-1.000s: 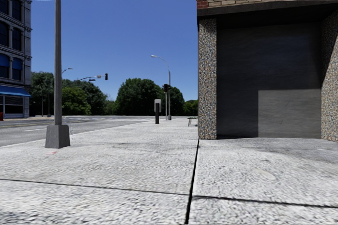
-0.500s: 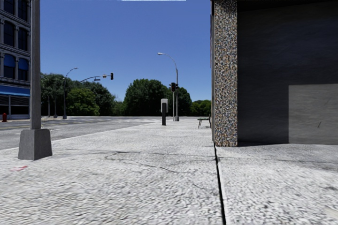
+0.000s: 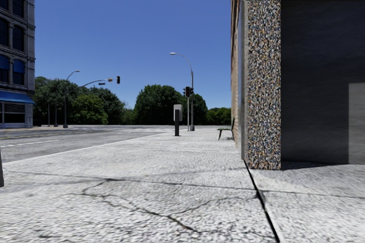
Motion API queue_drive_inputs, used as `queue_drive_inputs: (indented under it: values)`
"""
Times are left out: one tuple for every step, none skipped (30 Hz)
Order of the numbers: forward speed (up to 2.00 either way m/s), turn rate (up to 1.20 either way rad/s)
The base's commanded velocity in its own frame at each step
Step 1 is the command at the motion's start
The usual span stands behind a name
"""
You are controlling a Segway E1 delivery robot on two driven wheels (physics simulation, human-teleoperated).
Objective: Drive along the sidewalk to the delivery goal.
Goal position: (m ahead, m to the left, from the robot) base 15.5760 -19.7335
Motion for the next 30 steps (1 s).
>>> queue_drive_inputs:
  values:
    - [2.00,0.00]
    - [2.00,0.00]
    - [2.00,0.00]
    - [2.00,0.00]
    - [2.00,0.00]
    - [2.00,0.00]
    - [2.00,0.00]
    - [2.00,0.00]
    - [2.00,0.00]
    - [2.00,0.00]
    - [2.00,0.00]
    - [2.00,0.00]
    - [2.00,0.00]
    - [2.00,0.00]
    - [2.00,0.00]
    - [2.00,0.00]
    - [2.00,0.00]
    - [2.00,0.00]
    - [2.00,0.00]
    - [2.00,0.00]
    - [2.00,0.00]
    - [2.00,0.00]
    - [2.00,0.00]
    - [2.00,0.00]
    - [2.00,0.00]
    - [2.00,0.00]
    - [2.00,0.00]
    - [2.00,0.00]
    - [2.00,0.00]
    - [2.00,0.00]
